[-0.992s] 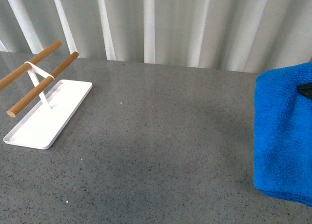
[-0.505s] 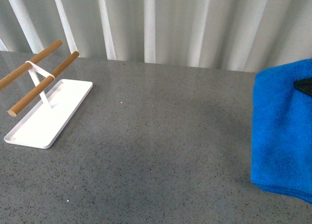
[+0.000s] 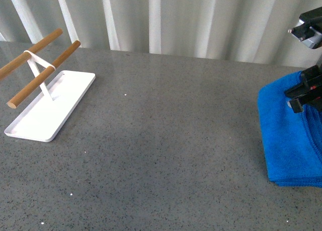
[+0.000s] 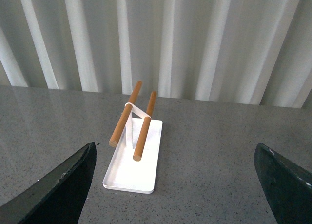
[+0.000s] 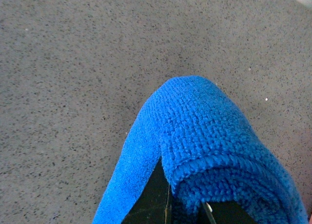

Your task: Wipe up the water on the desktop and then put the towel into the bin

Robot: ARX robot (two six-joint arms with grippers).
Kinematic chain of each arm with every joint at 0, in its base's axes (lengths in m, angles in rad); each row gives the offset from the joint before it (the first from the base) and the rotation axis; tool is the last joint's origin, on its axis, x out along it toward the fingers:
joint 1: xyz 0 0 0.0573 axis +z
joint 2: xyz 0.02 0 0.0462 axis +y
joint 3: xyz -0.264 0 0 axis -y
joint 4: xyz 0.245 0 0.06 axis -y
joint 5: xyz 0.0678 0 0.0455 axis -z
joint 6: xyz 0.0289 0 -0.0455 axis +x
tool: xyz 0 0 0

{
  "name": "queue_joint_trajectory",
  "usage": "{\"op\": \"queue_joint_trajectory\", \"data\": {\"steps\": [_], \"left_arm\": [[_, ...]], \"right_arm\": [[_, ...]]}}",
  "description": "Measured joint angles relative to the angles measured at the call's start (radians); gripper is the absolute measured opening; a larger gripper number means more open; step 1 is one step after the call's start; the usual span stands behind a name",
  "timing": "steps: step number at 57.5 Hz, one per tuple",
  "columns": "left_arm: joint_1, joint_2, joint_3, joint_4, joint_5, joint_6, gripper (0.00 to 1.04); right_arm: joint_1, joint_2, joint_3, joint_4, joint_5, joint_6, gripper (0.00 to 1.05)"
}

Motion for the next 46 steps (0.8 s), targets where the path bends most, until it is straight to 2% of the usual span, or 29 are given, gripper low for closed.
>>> {"op": "queue_joint_trajectory", "data": {"steps": [14,27,46], "left_arm": [[0.000,0.000,0.000,0.000,0.000,0.000,0.98],[0.000,0.000,0.000,0.000,0.000,0.000,0.98],[0.000,0.000,0.000,0.000,0.000,0.000,0.98]], "right_arm": [[-0.010,0.156,0.052,-0.018,-0.014,-0.016,0.04],[-0.016,0.279,0.045,0.061,-0.039,-0.008,0.04],[-0.111,0.311,0.048,0.080,-0.048,-0.043,0.04]]}}
